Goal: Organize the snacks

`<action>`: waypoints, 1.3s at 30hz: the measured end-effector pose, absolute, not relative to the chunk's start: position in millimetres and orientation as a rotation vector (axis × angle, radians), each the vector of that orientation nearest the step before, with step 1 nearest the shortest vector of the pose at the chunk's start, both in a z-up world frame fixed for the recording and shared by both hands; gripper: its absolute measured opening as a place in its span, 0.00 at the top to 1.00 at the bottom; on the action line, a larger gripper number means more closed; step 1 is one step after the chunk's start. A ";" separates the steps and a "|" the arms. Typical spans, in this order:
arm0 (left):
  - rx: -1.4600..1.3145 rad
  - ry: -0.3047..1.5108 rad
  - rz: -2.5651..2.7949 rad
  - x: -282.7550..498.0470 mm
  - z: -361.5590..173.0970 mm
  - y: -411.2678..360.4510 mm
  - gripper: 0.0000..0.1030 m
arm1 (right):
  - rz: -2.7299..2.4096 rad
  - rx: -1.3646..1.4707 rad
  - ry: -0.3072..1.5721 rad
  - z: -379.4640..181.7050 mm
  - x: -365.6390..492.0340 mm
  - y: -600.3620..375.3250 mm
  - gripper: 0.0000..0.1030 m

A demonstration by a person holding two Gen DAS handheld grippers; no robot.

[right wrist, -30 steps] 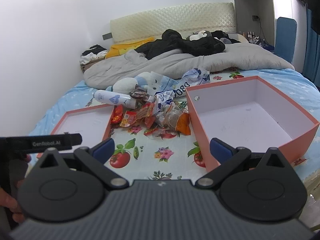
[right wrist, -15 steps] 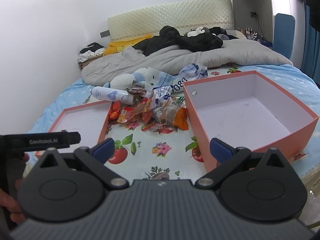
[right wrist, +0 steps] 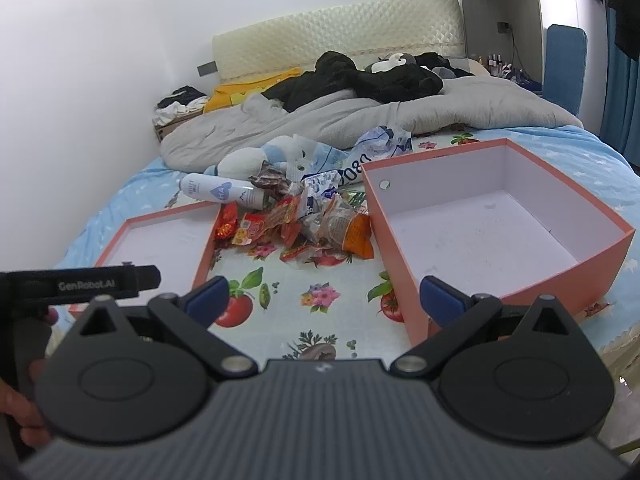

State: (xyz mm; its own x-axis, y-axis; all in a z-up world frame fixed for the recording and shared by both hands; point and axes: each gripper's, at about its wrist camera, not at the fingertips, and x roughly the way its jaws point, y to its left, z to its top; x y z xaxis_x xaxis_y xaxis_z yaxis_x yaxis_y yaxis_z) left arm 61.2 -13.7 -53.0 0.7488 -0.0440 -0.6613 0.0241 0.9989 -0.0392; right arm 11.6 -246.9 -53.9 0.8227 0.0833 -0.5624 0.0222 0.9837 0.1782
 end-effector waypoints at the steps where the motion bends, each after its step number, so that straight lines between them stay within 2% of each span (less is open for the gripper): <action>1: -0.029 0.724 -0.037 61.2 -53.1 -13.6 0.00 | 0.032 0.180 0.606 -52.9 12.2 -246.5 0.00; 39: -0.020 0.751 -0.049 68.1 -63.1 -9.4 0.00 | 0.045 0.207 0.640 -62.7 18.0 -245.8 0.00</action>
